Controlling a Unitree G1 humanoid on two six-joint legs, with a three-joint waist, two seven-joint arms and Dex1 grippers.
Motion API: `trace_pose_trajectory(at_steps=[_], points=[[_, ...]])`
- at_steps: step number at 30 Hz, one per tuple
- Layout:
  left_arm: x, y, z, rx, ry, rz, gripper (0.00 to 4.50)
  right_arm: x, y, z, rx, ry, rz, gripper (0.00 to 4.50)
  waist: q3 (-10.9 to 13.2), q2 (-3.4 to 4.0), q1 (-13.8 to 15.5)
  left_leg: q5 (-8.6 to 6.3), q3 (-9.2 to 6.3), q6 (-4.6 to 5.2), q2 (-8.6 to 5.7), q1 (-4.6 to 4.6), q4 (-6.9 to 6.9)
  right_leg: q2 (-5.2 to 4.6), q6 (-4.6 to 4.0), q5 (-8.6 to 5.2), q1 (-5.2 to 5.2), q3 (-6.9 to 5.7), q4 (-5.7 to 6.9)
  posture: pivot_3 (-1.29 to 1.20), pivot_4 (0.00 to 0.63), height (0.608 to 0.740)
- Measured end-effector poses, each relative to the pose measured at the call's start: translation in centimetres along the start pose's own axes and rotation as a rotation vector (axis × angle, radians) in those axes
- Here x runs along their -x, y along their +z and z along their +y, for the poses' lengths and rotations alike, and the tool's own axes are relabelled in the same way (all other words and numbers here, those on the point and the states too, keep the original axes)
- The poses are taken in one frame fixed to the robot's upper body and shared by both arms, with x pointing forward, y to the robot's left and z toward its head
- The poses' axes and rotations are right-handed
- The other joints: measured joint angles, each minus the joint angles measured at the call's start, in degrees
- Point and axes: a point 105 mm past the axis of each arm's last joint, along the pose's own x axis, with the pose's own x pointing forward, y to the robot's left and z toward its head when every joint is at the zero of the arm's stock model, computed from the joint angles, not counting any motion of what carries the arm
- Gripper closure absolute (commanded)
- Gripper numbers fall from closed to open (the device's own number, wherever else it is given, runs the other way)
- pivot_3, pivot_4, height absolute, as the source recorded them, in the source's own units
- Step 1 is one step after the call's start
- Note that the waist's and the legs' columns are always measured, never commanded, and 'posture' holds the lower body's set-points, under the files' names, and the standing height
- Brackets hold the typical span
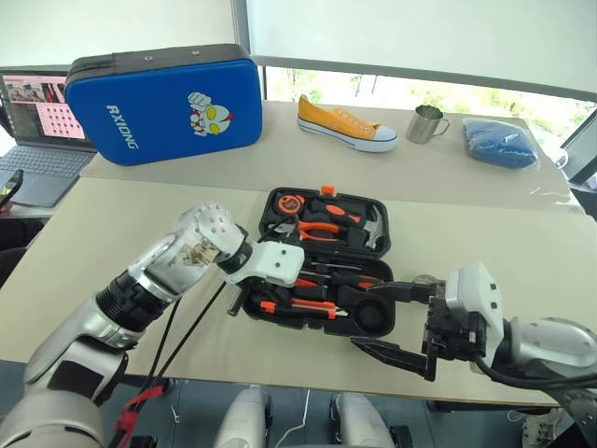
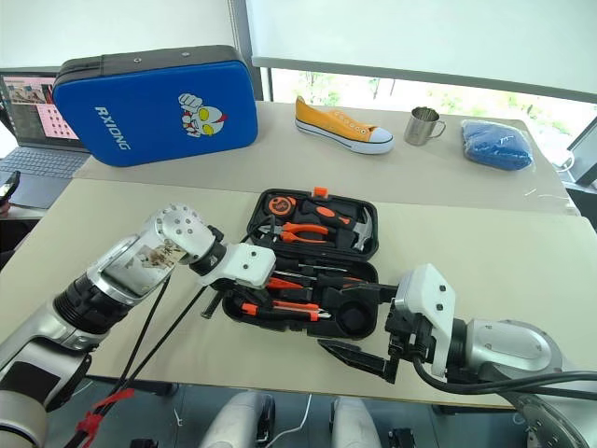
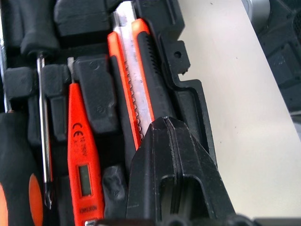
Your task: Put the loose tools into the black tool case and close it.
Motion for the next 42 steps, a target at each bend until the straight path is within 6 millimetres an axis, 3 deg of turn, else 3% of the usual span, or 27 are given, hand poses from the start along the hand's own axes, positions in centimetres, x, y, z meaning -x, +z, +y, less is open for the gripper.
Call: trace_pose_trajectory(at_steps=[9, 17, 22, 25, 31, 42], points=[[-0.4, -0.2, -0.3, -0.106, -0.007, 0.016, 4.49, 0.0, 0.1, -0.1, 0.002, -0.011, -0.004, 0.0, -0.11, 0.18, -0.09, -0.03, 0.02, 0.04, 0.02, 0.19, -0.04, 0.01, 0.0, 0.0, 0.13, 0.05, -0.01, 0.0, 0.15, 0.739], [-0.2, -0.1, -0.1, -0.07, 0.002, -0.01, 4.49, -0.1, 0.2, -0.1, 0.009, -0.009, -0.006, 0.0, -0.14, 0.23, -0.09, -0.03, 0.04, 0.05, 0.01, 0.19, -0.04, 0.02, 0.0, 0.0, 0.12, 0.07, -0.01, 0.0, 0.15, 0.739], [1.9, 1.3, 0.8, 0.023, 0.021, -0.087, 4.49, -0.4, 0.3, -0.1, 0.011, -0.007, -0.012, 0.0, -0.12, 0.21, -0.12, -0.03, 0.03, 0.05, 0.02, 0.12, -0.02, 0.01, 0.01, -0.01, 0.05, 0.06, 0.0, 0.0, 0.15, 0.739], [2.9, 1.8, 0.2, 0.009, 0.012, -0.09, 4.49, -0.4, 0.3, -0.1, 0.01, -0.008, -0.012, 0.0, -0.12, 0.22, -0.23, -0.04, 0.04, 0.06, 0.02, 0.13, -0.04, 0.03, 0.0, -0.01, 0.05, 0.06, -0.01, 0.0, 0.15, 0.739], [1.3, 0.3, -1.3, -0.002, -0.04, -0.046, 4.49, -0.5, 0.8, -0.2, 0.032, -0.006, -0.024, 0.0, -0.12, 0.22, -0.27, -0.04, 0.04, 0.06, 0.02, 0.14, -0.03, 0.02, 0.0, -0.01, 0.06, 0.08, 0.0, 0.0, 0.15, 0.739], [0.6, -0.8, -1.0, -0.092, -0.046, -0.002, 4.49, -0.6, 0.9, -0.2, 0.005, -0.008, -0.025, 0.0, -0.13, 0.23, -0.08, -0.04, 0.04, 0.06, 0.02, 0.19, -0.03, 0.02, 0.0, 0.0, 0.12, 0.08, -0.01, 0.0, 0.15, 0.739]])
